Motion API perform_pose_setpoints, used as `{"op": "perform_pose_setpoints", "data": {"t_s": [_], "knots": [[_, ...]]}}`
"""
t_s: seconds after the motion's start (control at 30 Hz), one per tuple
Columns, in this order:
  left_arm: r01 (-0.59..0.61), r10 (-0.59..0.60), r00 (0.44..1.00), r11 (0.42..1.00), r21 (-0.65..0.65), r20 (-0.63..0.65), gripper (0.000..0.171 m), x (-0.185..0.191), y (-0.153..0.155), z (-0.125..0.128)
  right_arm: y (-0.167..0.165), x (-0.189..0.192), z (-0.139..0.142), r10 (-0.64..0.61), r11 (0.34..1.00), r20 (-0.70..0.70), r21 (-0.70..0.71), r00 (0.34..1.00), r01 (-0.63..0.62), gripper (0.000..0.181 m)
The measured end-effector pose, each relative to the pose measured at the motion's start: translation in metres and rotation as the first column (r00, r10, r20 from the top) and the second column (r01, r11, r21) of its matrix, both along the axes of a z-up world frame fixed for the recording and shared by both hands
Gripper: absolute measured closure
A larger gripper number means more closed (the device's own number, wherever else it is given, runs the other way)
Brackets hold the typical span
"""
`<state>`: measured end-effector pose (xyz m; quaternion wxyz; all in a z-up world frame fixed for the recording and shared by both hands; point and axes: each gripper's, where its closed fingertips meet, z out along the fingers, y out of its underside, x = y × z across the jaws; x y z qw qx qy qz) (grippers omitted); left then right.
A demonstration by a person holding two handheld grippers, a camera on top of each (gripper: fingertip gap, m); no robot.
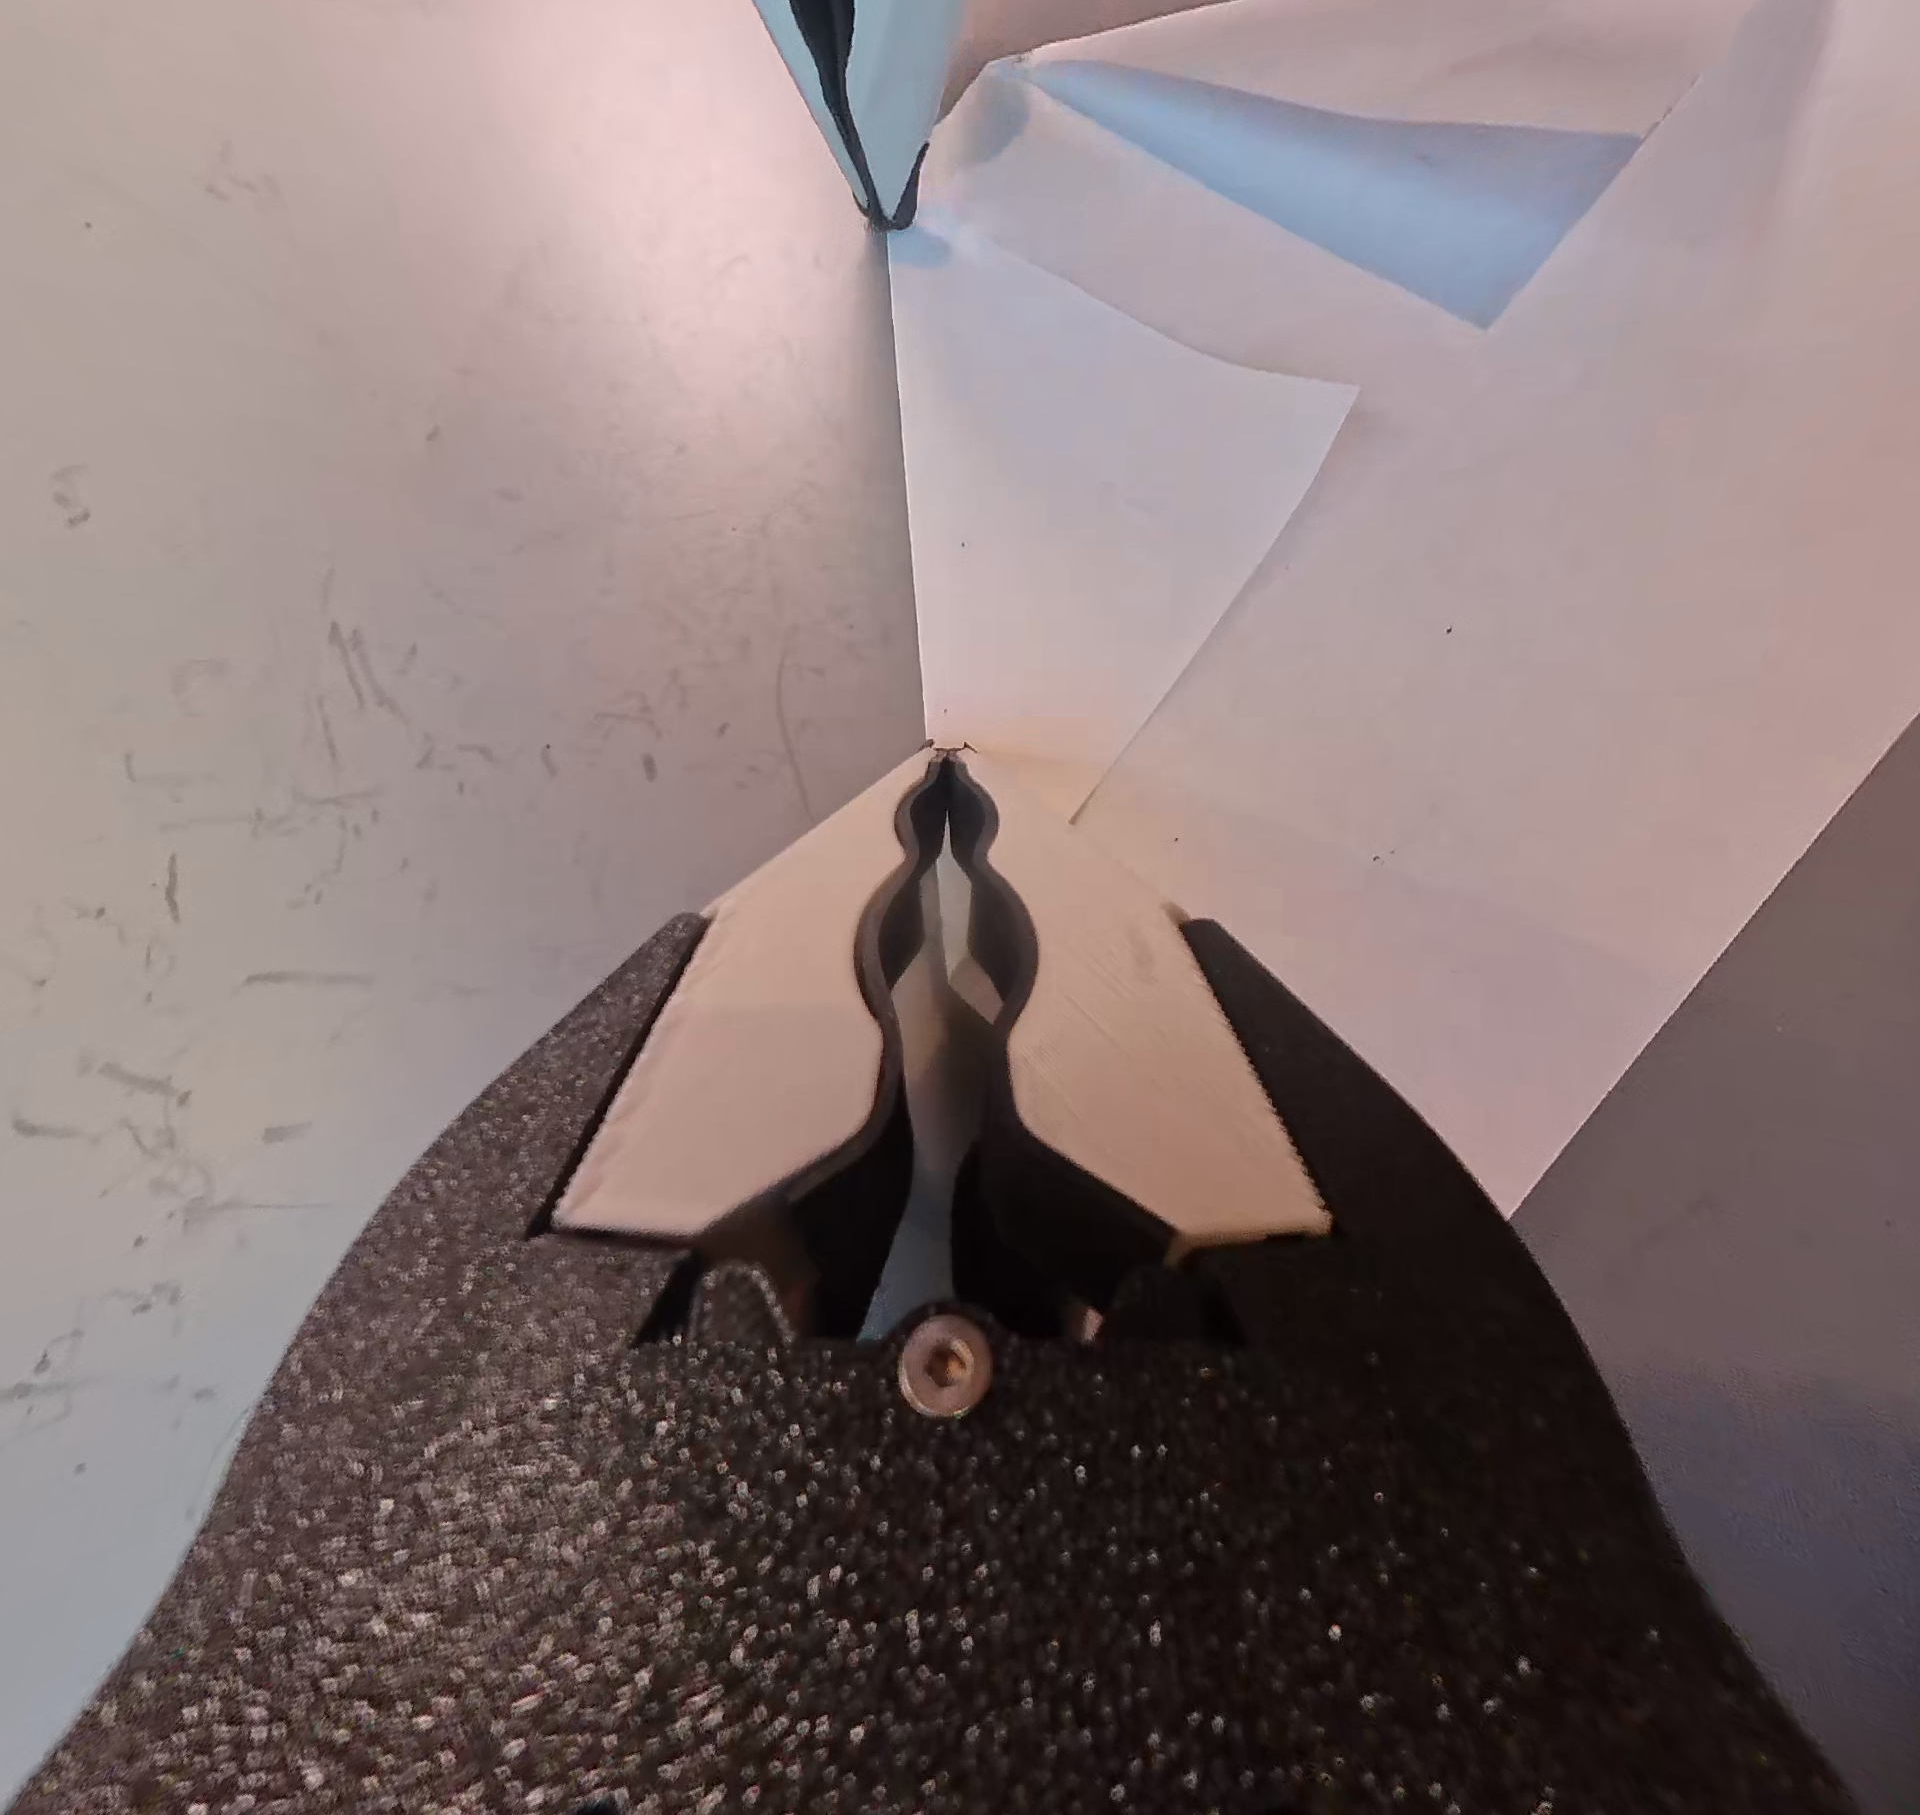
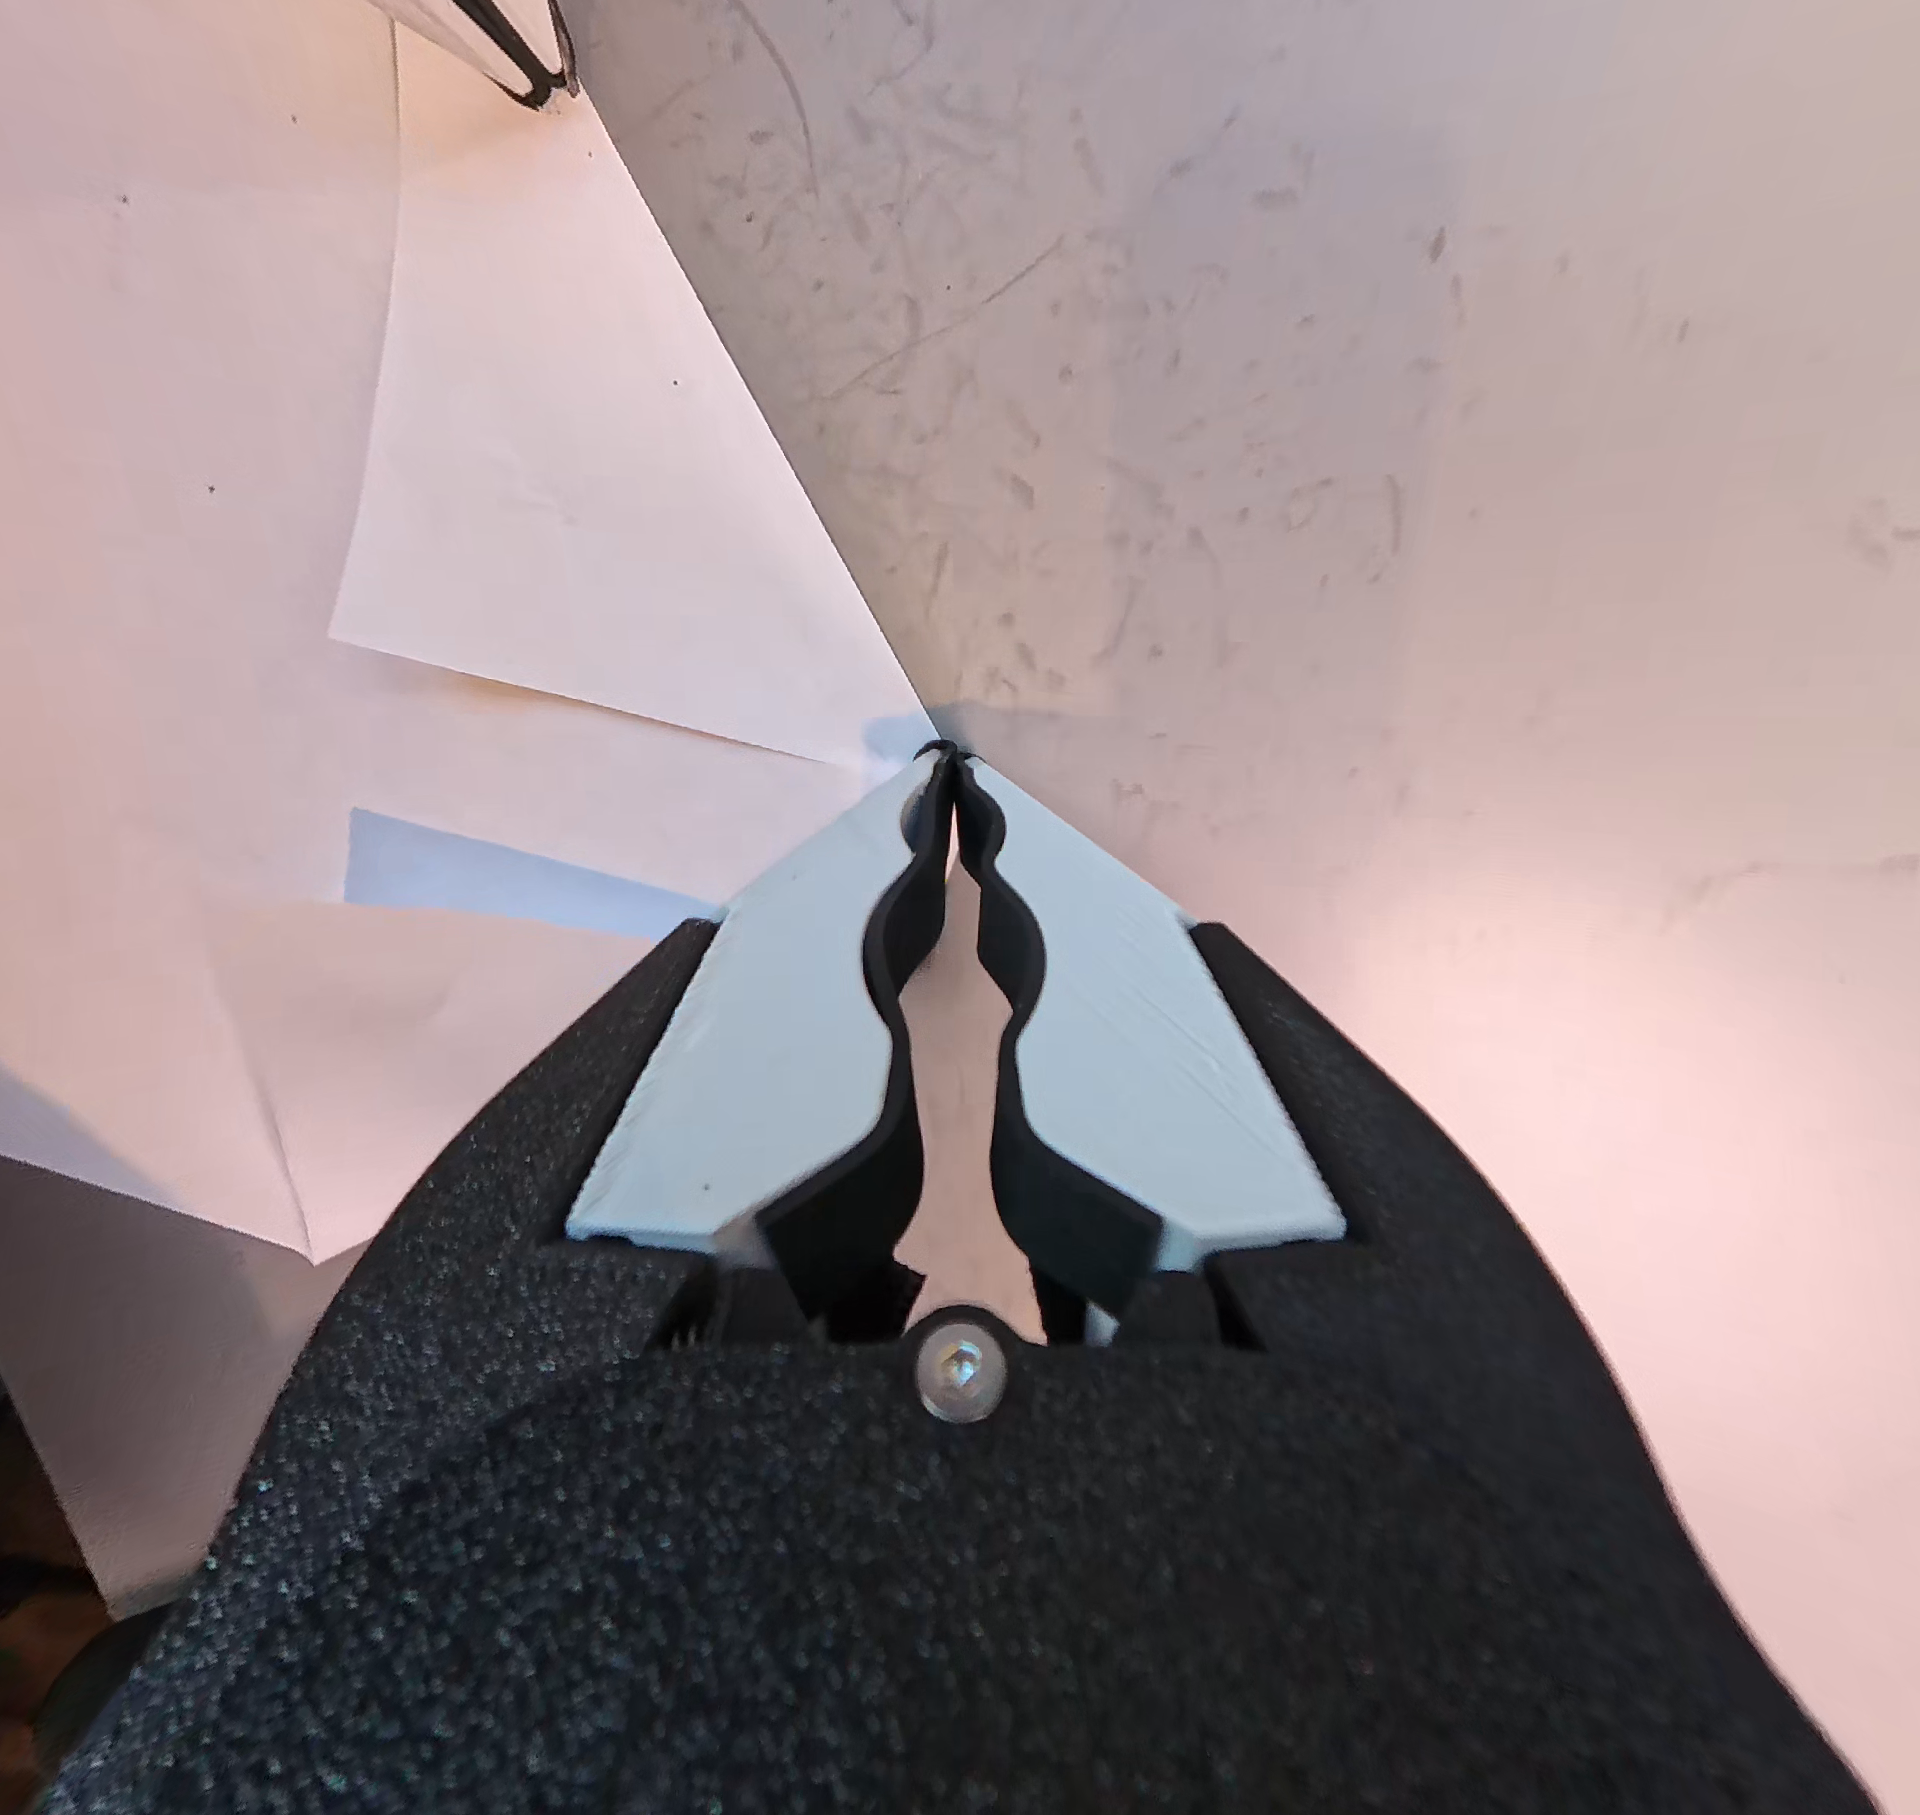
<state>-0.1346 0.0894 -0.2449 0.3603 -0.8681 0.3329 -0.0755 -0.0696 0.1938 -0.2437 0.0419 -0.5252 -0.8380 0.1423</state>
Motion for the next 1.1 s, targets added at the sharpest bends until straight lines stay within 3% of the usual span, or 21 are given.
{"op": "perform_pose_setpoints", "data": {"t_s": [0.37,0.47,0.57,0.73,0.9,1.0,1.1], "knots": [[-0.006,0.006,1.0,1.0,-0.012,0.014,0.171,0.0,0.001,0.0,0.01,0.007,0.002,-0.033,0.999,-0.053,-0.003,0.998,0.032,0.181],[-0.008,0.009,1.0,1.0,-0.021,0.017,0.171,0.001,-0.001,0.001,0.016,0.004,0.033,-0.16,0.984,-0.204,-0.104,0.966,0.142,0.181],[-0.016,0.019,0.998,0.999,-0.051,0.056,0.171,0.002,-0.005,0.001,0.022,0.026,0.054,-0.242,0.97,-0.298,-0.09,0.924,0.225,0.165],[-0.013,0.027,0.992,0.994,-0.112,0.122,0.171,0.003,-0.017,0.002,-0.036,0.071,0.069,-0.349,0.934,-0.35,-0.199,0.869,0.295,0.142],[-0.029,0.06,0.98,0.986,-0.166,0.188,0.17,-0.003,-0.036,0.005,-0.109,0.105,0.043,-0.434,0.898,-0.326,-0.237,0.84,0.371,0.119],[-0.023,0.066,0.967,0.985,-0.172,0.246,0.167,-0.005,-0.043,0.016,-0.122,0.115,0.013,-0.448,0.894,-0.307,-0.17,0.839,0.415,0.111],[-0.017,0.059,0.959,0.988,-0.151,0.278,0.161,-0.01,-0.04,0.03,-0.109,0.116,0.001,-0.436,0.898,-0.334,-0.093,0.836,0.431,0.125]]}}
